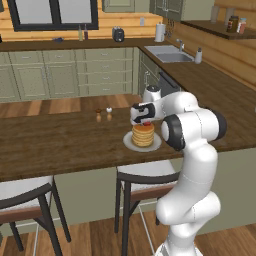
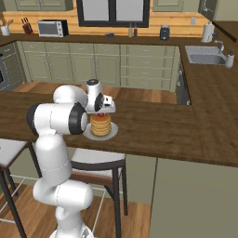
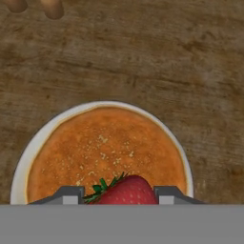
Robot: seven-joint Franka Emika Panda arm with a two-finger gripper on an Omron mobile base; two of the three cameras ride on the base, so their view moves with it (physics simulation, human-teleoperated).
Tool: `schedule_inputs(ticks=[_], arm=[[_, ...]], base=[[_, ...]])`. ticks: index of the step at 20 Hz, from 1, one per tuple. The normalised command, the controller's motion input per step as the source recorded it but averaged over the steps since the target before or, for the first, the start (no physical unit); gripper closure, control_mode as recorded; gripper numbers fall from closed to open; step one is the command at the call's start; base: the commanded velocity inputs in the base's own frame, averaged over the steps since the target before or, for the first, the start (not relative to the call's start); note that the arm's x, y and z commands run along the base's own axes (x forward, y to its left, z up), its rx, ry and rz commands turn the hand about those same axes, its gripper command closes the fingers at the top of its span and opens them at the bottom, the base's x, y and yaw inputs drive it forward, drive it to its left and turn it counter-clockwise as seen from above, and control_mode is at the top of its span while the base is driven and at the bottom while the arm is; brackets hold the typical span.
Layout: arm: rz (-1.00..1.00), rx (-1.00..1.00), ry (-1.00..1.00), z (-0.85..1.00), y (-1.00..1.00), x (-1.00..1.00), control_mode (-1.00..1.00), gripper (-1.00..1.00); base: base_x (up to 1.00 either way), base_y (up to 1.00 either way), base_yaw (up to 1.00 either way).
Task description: Take the strawberry from the fridge and place it on top of the pancake, located on the dining counter.
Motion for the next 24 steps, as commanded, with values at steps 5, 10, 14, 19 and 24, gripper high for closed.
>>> schedule_inputs(ticks=[5, 10, 14, 19, 24], arm=[[0.0, 0.0, 0.0, -0.07, 0.0, 0.0, -1.0, -1.0], [0.0, 0.0, 0.0, 0.0, 0.0, 0.0, -1.0, -1.0], [0.0, 0.0, 0.0, 0.15, 0.0, 0.0, -1.0, -1.0], [0.0, -0.05, 0.0, 0.67, 0.16, -0.11, -1.0, -1.0], [0.0, -0.05, 0.0, 0.83, 0.39, -0.53, -1.0, -1.0]], base=[[0.0, 0.0, 0.0], [0.0, 0.0, 0.0], [0.0, 0.0, 0.0], [0.0, 0.0, 0.0], [0.0, 0.0, 0.0]])
